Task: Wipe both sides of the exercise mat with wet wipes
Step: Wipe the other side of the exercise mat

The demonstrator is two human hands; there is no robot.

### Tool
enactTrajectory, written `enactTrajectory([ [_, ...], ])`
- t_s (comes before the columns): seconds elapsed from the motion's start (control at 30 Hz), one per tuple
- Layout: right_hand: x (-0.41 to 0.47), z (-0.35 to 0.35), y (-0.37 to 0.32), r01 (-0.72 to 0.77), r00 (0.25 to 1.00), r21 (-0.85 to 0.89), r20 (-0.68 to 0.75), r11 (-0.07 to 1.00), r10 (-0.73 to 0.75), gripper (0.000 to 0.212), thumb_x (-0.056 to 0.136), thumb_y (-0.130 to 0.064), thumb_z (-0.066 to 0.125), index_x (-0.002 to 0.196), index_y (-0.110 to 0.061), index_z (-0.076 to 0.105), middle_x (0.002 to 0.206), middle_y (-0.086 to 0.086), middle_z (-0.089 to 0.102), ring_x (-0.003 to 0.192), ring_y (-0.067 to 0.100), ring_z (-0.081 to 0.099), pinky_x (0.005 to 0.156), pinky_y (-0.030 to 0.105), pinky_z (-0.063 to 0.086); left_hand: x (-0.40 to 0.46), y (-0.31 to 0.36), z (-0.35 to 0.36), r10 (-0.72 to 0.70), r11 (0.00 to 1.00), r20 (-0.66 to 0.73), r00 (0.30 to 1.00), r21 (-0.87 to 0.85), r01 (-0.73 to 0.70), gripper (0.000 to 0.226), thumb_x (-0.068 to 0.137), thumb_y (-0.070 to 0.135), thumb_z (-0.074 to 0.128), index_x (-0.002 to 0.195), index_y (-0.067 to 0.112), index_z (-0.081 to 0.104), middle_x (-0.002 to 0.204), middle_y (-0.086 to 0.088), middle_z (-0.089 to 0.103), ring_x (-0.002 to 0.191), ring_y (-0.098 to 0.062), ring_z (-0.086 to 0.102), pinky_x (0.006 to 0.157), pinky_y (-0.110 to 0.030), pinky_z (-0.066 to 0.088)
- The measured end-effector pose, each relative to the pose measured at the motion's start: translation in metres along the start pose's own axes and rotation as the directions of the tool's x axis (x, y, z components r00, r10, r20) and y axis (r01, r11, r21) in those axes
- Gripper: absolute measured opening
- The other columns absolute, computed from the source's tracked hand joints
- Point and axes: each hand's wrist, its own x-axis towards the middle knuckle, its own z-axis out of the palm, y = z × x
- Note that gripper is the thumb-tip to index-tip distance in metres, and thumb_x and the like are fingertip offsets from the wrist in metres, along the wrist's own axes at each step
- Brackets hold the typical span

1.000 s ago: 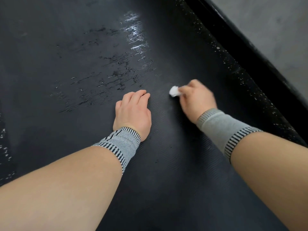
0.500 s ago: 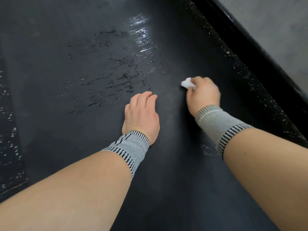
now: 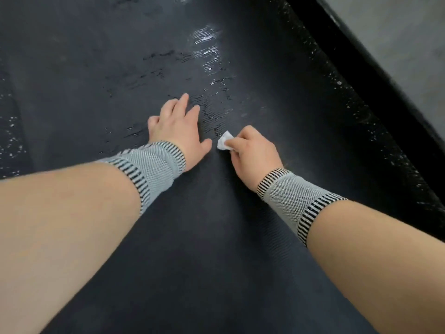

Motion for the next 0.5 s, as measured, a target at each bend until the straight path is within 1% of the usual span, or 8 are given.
enactTrajectory([
  [0.03,0.000,-0.002,0.005,0.065,0.998,-0.011,0.014,0.998,-0.065,0.026,0.090,-0.017,0.051,0.110,-0.014,0.067,0.108,0.009,0.053,0.093,0.032,0.056,0.077,0.032,0.042,0.009,-0.002,-0.005,-0.013,1.000,0.045,0.999,0.029,0.011,0.084,0.086,0.062,0.054,0.154,0.026,0.021,0.164,0.000,0.002,0.149,-0.023,0.006,0.113,-0.051,0.023],
  [0.1,0.012,-0.013,0.029,0.019,0.998,-0.031,-0.057,0.999,-0.020,0.025,0.088,-0.014,0.055,0.108,-0.014,0.069,0.107,0.013,0.056,0.092,0.035,0.058,0.078,0.035,0.044,0.022,-0.003,-0.012,-0.050,0.998,0.158,0.986,0.045,0.043,0.099,0.079,0.073,0.056,0.156,0.028,0.013,0.165,0.002,-0.001,0.150,-0.023,0.003,0.114,-0.054,0.022],
  [0.17,0.028,-0.028,0.060,-0.210,0.968,-0.047,-0.150,0.977,0.201,0.027,0.089,-0.015,0.052,0.111,-0.014,0.067,0.113,0.012,0.054,0.098,0.035,0.057,0.083,0.032,0.043,0.030,0.001,-0.014,-0.067,0.996,0.280,0.958,0.071,0.049,0.116,0.069,0.080,0.060,0.157,0.028,0.004,0.165,0.001,-0.005,0.151,-0.024,0.001,0.114,-0.058,0.021],
  [0.23,0.041,-0.046,0.086,-0.426,0.877,0.013,-0.241,0.905,0.416,0.031,0.091,-0.014,0.048,0.117,-0.014,0.065,0.120,0.013,0.052,0.105,0.033,0.055,0.090,0.029,0.039,0.036,0.004,-0.017,-0.066,0.991,0.362,0.930,0.133,0.019,0.128,0.064,0.081,0.065,0.157,0.026,-0.004,0.164,-0.001,-0.010,0.151,-0.026,-0.001,0.114,-0.062,0.022],
  [0.3,0.049,-0.056,0.104,-0.567,0.784,0.046,-0.275,0.822,0.556,0.034,0.093,-0.014,0.045,0.123,-0.014,0.060,0.127,0.014,0.049,0.110,0.030,0.053,0.093,0.026,0.036,0.039,0.004,-0.023,-0.059,0.982,0.425,0.903,0.189,-0.025,0.132,0.063,0.079,0.068,0.156,0.024,-0.008,0.164,-0.003,-0.013,0.151,-0.027,-0.002,0.114,-0.063,0.022],
  [0.33,0.051,-0.057,0.108,-0.605,0.762,0.042,-0.259,0.795,0.593,0.035,0.094,-0.014,0.043,0.125,-0.014,0.058,0.129,0.014,0.047,0.111,0.030,0.052,0.093,0.026,0.036,0.041,0.004,-0.026,-0.055,0.975,0.450,0.891,0.215,-0.048,0.133,0.063,0.077,0.070,0.156,0.024,-0.009,0.163,-0.004,-0.014,0.151,-0.028,-0.002,0.114,-0.063,0.022],
  [0.43,0.050,-0.040,0.083,-0.555,0.811,0.051,-0.190,0.830,0.554,0.035,0.092,-0.012,0.044,0.121,-0.018,0.063,0.123,0.014,0.050,0.107,0.032,0.053,0.089,0.028,0.036,0.047,0.007,-0.032,-0.076,0.955,0.512,0.856,0.286,-0.086,0.136,0.064,0.070,0.076,0.155,0.023,-0.014,0.162,-0.007,-0.018,0.151,-0.029,-0.004,0.115,-0.062,0.022],
  [0.5,0.038,-0.021,0.046,-0.385,0.913,0.063,-0.119,0.921,0.390,0.031,0.090,-0.014,0.048,0.114,-0.018,0.067,0.113,0.012,0.054,0.097,0.032,0.056,0.083,0.030,0.040,0.049,0.010,-0.031,-0.110,0.943,0.536,0.837,0.323,-0.083,0.138,0.065,0.066,0.078,0.154,0.022,-0.018,0.161,-0.008,-0.021,0.151,-0.029,-0.005,0.117,-0.059,0.021],
])
